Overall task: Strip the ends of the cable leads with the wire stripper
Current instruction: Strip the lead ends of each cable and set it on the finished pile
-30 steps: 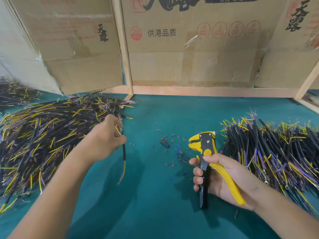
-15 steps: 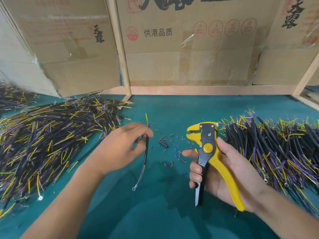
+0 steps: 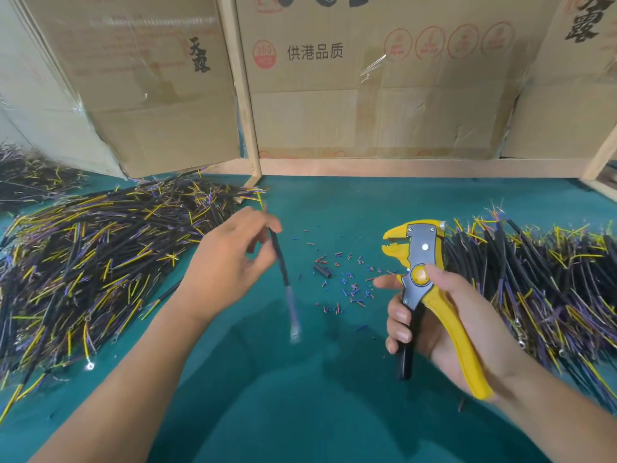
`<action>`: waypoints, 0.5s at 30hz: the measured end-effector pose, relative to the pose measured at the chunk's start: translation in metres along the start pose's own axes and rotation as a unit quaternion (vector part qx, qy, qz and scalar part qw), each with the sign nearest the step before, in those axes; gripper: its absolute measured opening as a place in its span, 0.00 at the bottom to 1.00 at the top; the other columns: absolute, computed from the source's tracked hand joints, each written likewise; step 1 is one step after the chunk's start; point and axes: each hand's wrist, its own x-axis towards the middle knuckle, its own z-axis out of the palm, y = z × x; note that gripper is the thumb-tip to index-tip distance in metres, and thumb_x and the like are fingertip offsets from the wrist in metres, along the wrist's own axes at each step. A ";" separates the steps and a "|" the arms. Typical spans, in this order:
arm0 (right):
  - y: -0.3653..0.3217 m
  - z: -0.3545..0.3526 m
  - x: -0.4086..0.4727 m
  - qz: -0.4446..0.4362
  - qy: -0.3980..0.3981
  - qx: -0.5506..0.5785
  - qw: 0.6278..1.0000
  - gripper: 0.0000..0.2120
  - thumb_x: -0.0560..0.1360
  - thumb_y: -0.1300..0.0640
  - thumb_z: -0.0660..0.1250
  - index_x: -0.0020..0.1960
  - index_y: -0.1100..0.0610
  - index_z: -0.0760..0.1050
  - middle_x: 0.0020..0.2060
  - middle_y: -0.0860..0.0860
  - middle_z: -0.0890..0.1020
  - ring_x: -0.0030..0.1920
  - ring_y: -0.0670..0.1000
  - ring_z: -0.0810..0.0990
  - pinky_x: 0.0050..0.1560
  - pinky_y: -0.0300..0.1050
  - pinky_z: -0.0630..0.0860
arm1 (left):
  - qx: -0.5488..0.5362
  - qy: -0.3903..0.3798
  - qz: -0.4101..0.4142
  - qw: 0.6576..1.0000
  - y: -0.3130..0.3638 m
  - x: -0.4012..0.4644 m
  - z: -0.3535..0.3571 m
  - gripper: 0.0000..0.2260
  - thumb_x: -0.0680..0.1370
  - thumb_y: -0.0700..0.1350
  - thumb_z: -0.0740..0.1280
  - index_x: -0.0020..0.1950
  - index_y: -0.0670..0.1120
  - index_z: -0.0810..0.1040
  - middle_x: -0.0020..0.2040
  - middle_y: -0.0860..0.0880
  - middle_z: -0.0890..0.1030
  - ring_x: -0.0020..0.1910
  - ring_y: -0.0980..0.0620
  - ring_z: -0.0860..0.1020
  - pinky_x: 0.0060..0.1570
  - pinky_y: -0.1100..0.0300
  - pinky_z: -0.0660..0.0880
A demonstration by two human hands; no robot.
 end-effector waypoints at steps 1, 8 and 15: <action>0.000 0.001 0.001 -0.002 0.022 0.012 1.000 0.32 0.67 0.40 0.76 0.58 0.65 0.80 0.33 0.57 0.72 0.30 0.56 0.72 0.36 0.54 0.76 | -0.012 0.004 -0.006 1.000 0.001 -0.001 0.001 0.09 0.76 0.42 0.61 0.53 0.44 0.78 0.42 0.53 0.74 0.38 0.54 0.72 0.42 0.66 0.69; 0.000 0.000 0.001 -0.011 0.047 -0.011 0.999 0.34 0.65 0.43 0.79 0.61 0.65 0.79 0.33 0.56 0.72 0.30 0.56 0.71 0.35 0.56 0.76 | -0.194 0.025 -0.114 0.974 0.018 -0.001 0.013 0.09 0.77 0.40 0.66 0.45 0.55 0.74 0.36 0.51 0.75 0.31 0.49 0.77 0.31 0.62 0.74; -0.002 0.008 -0.005 -0.035 0.087 -0.045 0.995 0.26 0.68 0.48 0.74 0.59 0.65 0.80 0.35 0.58 0.72 0.33 0.57 0.72 0.38 0.56 0.78 | -0.265 -0.003 -0.125 0.956 0.030 -0.004 0.021 0.05 0.80 0.50 0.66 0.49 0.57 0.70 0.36 0.53 0.73 0.27 0.53 0.65 0.27 0.63 0.62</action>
